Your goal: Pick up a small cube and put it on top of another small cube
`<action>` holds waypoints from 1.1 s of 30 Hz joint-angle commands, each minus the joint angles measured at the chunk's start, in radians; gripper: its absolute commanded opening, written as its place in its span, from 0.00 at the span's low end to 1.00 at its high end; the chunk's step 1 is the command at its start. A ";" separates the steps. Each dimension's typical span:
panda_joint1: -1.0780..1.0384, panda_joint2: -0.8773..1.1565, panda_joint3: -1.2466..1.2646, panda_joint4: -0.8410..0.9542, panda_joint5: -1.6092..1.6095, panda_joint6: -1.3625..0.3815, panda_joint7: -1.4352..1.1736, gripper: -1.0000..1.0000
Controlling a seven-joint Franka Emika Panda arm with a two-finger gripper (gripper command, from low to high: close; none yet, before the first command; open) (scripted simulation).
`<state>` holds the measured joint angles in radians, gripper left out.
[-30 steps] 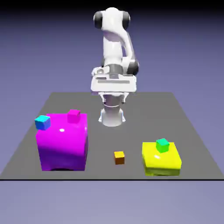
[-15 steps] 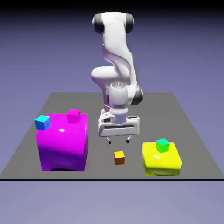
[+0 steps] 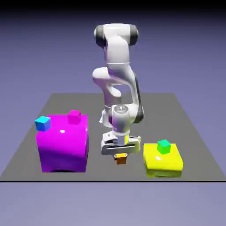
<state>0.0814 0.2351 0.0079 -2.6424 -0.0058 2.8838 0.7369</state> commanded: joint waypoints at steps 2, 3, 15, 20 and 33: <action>-0.001 -0.072 0.002 -0.015 0.002 -0.058 -0.002 0.00; -0.007 -0.109 0.010 -0.016 0.002 -0.076 0.003 0.00; -0.357 -0.511 0.015 0.117 -0.001 -0.574 0.409 0.00; -0.509 -0.678 0.012 0.174 -0.002 -0.791 0.586 0.00; -0.555 -0.635 -0.018 0.122 -0.003 -0.759 0.646 1.00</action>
